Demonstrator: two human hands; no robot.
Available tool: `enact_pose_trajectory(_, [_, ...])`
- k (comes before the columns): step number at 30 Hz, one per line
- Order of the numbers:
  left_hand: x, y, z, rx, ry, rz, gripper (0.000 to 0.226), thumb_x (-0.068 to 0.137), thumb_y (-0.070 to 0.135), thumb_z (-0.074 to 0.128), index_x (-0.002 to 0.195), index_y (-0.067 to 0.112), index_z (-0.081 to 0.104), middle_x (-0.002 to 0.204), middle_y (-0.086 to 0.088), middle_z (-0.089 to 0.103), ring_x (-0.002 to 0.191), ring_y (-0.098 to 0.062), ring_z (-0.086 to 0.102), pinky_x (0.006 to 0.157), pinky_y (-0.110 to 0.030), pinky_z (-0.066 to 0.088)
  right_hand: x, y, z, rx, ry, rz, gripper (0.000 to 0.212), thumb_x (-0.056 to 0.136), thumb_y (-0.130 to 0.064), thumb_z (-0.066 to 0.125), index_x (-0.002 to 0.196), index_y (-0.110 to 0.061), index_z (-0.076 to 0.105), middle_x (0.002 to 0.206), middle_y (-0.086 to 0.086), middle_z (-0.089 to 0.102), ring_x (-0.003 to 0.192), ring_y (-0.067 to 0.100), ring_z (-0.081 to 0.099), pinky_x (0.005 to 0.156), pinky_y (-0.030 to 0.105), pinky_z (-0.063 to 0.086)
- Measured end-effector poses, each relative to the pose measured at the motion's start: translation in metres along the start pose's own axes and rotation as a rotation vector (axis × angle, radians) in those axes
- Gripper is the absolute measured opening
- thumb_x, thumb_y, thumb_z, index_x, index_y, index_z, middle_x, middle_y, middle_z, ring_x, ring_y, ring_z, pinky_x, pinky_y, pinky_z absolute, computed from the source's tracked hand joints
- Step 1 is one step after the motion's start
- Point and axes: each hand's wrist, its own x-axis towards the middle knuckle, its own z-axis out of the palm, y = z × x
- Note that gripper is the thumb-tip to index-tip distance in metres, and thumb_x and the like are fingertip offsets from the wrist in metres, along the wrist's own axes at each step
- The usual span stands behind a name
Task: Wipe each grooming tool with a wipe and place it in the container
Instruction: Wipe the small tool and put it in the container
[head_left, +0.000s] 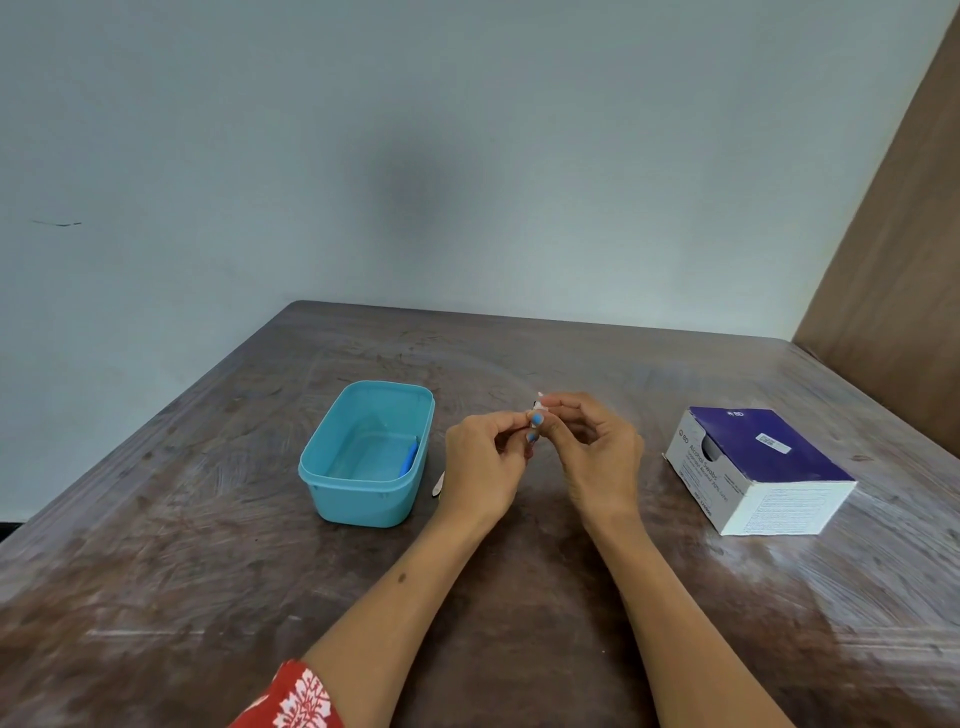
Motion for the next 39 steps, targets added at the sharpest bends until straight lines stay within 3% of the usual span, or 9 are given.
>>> enact_pose_trajectory(3, [-0.0006, 0.0006, -0.0005, 0.004, -0.018, 0.005, 0.024, 0.088, 0.013, 0.06, 0.111, 0.014, 0.067, 0.094, -0.002, 0.073, 0.076, -0.003, 0.065, 0.07, -0.008, 0.051, 0.0006, 0.0016, -0.0006, -0.045, -0.005, -0.001, 0.02, 0.081, -0.004, 0.07, 0.086, -0.024, 0.07, 0.077, -0.007, 0.07, 0.07, 0.003, 0.067, 0.067, 0.014, 0.052])
enact_pose_trajectory(9, [-0.0013, 0.0011, -0.0003, 0.0, -0.045, 0.005, 0.024, 0.087, 0.011, 0.06, 0.109, 0.016, 0.068, 0.092, 0.0, 0.073, 0.077, -0.002, 0.065, 0.073, -0.013, 0.053, 0.0013, 0.0019, -0.0015, -0.003, 0.01, 0.065, 0.021, 0.082, -0.008, 0.07, 0.08, -0.029, 0.069, 0.072, -0.003, 0.07, 0.068, 0.011, 0.068, 0.068, 0.027, 0.057])
enact_pose_trajectory(16, [-0.0007, -0.0008, -0.0017, -0.007, -0.04, -0.037, 0.021, 0.088, 0.011, 0.06, 0.106, 0.015, 0.069, 0.09, -0.002, 0.073, 0.08, -0.008, 0.067, 0.077, -0.025, 0.057, 0.0011, 0.0041, -0.0016, -0.018, -0.039, 0.074, 0.026, 0.079, -0.008, 0.072, 0.083, -0.034, 0.069, 0.08, -0.013, 0.071, 0.078, 0.007, 0.069, 0.074, 0.024, 0.056])
enact_pose_trajectory(25, [-0.0015, 0.0008, 0.0003, -0.012, -0.062, -0.049, 0.024, 0.087, 0.009, 0.061, 0.109, 0.016, 0.068, 0.095, -0.001, 0.073, 0.081, -0.006, 0.067, 0.08, -0.026, 0.057, 0.0032, 0.0042, -0.0002, 0.18, 0.001, 0.218, 0.005, 0.082, -0.011, 0.069, 0.082, -0.015, 0.071, 0.071, 0.0, 0.07, 0.065, 0.006, 0.065, 0.066, 0.02, 0.054])
enact_pose_trajectory(32, [-0.0012, 0.001, -0.0026, 0.019, -0.034, -0.028, 0.022, 0.087, 0.01, 0.061, 0.107, 0.014, 0.069, 0.091, -0.001, 0.072, 0.079, -0.006, 0.065, 0.075, -0.015, 0.052, 0.0044, 0.007, -0.0011, 0.181, -0.027, 0.174, 0.021, 0.075, -0.001, 0.074, 0.081, -0.021, 0.072, 0.081, 0.001, 0.073, 0.075, 0.009, 0.07, 0.071, 0.019, 0.054])
enact_pose_trajectory(39, [-0.0018, 0.0024, 0.0001, -0.03, -0.048, -0.034, 0.023, 0.086, 0.011, 0.062, 0.107, 0.014, 0.069, 0.089, 0.0, 0.073, 0.078, -0.004, 0.067, 0.075, -0.019, 0.056, 0.0051, 0.005, -0.0019, 0.244, 0.05, 0.209, 0.019, 0.075, -0.002, 0.073, 0.078, -0.021, 0.073, 0.069, -0.009, 0.073, 0.073, 0.005, 0.068, 0.07, 0.016, 0.053])
